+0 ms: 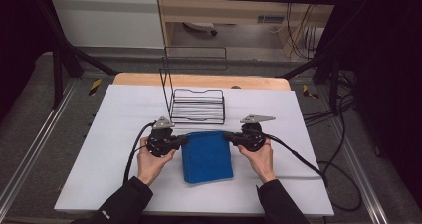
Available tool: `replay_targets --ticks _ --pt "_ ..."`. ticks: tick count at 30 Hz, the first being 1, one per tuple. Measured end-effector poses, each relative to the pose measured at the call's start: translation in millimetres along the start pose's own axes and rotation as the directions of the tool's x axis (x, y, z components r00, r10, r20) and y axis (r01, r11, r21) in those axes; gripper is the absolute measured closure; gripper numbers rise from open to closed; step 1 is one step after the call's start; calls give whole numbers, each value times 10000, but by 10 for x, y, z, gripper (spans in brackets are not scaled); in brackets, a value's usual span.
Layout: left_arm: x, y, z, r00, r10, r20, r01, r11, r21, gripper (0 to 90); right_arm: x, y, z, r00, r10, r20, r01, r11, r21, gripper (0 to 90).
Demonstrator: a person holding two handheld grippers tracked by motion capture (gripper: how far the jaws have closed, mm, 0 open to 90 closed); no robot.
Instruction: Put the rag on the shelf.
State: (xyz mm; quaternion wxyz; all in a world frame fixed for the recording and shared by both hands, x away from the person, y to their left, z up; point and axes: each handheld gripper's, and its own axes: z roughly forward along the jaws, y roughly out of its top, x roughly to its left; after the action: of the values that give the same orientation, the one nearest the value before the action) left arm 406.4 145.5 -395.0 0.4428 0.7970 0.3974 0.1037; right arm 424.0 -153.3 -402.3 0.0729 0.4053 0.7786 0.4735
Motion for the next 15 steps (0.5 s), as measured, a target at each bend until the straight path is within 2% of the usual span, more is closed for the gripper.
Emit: replay_targets --ticks 15 --pt "-31 129 -245 9996 259 -85 -265 9961 -847 848 176 136 -169 9977 -682 59 684 9922 -1046 869"
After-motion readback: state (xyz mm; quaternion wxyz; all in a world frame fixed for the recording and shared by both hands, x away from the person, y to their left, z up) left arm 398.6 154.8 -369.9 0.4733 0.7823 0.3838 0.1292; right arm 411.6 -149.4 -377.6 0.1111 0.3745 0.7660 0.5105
